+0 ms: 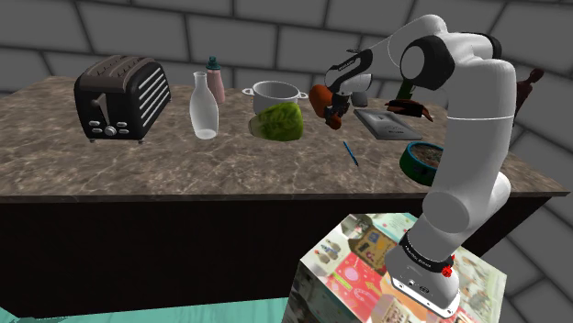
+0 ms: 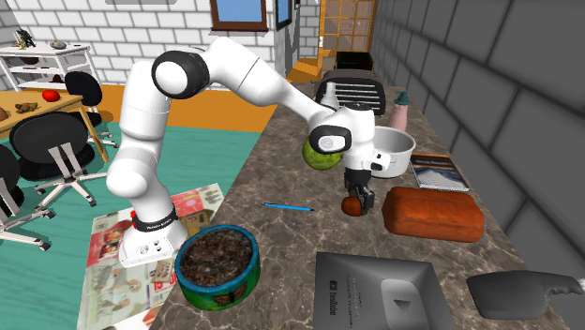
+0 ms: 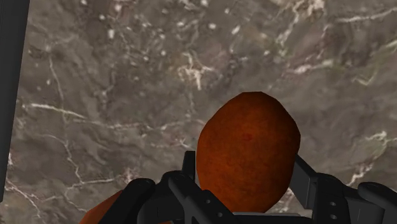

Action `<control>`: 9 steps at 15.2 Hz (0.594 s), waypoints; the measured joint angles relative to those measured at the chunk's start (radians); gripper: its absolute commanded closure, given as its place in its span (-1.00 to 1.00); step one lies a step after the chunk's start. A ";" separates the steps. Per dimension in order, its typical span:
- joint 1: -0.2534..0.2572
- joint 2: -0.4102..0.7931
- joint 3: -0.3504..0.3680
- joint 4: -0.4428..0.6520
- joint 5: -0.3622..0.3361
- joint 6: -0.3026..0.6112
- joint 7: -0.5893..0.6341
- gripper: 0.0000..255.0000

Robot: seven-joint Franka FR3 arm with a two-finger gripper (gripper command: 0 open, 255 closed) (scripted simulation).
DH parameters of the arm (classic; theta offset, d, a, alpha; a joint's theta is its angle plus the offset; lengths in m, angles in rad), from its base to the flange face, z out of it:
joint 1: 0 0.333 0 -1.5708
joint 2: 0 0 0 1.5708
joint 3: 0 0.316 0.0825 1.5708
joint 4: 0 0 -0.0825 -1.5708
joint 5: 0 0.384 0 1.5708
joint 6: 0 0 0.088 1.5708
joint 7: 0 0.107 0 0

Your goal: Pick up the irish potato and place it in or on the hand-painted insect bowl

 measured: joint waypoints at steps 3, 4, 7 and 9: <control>0.000 0.000 0.000 0.000 0.000 0.000 0.000 1.00; 0.000 0.000 0.000 0.000 0.000 0.000 0.000 1.00; 0.001 -0.006 -0.001 0.007 -0.003 -0.013 0.002 1.00; 0.004 -0.021 -0.004 0.012 -0.008 -0.032 0.005 1.00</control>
